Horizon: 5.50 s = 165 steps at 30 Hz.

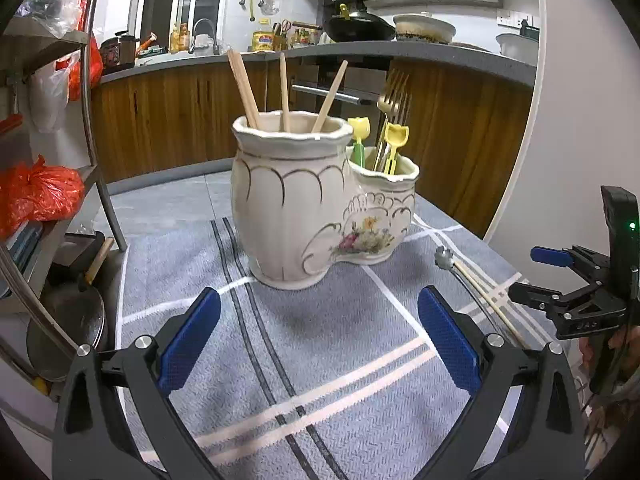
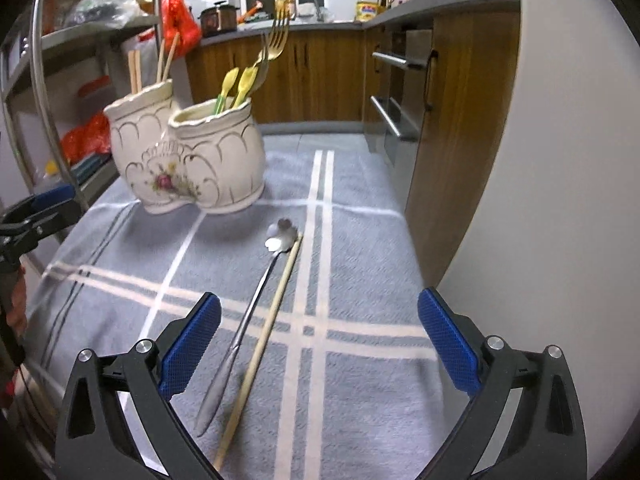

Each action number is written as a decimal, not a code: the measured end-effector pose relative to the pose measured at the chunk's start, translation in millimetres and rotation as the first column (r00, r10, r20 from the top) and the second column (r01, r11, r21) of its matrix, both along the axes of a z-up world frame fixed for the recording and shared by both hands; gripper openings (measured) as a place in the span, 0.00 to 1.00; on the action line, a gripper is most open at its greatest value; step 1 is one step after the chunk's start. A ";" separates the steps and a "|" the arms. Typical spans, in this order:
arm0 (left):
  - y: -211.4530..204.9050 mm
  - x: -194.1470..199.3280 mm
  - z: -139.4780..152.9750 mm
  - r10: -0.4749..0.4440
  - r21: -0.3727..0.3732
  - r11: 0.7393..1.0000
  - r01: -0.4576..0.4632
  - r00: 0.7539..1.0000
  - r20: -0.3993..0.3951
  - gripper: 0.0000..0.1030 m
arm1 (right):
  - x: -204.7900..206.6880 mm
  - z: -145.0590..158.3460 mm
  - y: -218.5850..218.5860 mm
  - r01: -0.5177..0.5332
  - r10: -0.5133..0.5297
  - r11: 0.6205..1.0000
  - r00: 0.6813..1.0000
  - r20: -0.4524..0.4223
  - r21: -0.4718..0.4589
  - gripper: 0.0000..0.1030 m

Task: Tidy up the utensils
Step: 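Move both open tools back toward the spoon and chopstick on the cloth, then close the right tool on the flower-headed silver spoon and lift it, then grasp the last wooden chopstick with the left tool while the right holds the spoon, then drop chopstick in large holder with left tool while right drops spoon in floral holder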

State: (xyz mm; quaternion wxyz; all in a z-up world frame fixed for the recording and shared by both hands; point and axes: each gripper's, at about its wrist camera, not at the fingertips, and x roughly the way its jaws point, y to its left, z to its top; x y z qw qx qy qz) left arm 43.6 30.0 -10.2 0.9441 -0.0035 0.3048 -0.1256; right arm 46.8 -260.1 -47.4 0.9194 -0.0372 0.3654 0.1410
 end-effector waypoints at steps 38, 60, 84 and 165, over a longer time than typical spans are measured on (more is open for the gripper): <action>8.5 -2.1 -3.4 -0.030 -0.098 0.995 0.028 1.000 -0.009 0.94 | 49.0 -17.3 49.4 -0.039 0.036 0.999 0.985 -0.170 -0.010 0.07; -26.9 -11.7 5.6 -0.078 -0.061 0.995 0.077 0.997 -0.011 0.94 | -5.2 48.2 16.8 -0.150 0.115 0.961 0.981 0.154 0.231 0.03; -134.6 2.9 3.1 -0.202 0.000 0.979 0.203 0.975 -0.092 0.93 | -49.5 98.2 -44.7 -0.119 0.014 0.966 0.910 0.414 0.230 0.02; 2.4 102.7 98.9 0.102 -0.231 0.973 0.000 0.897 0.431 0.04 | 94.9 118.1 79.4 -0.209 0.058 0.931 0.894 0.444 0.301 0.02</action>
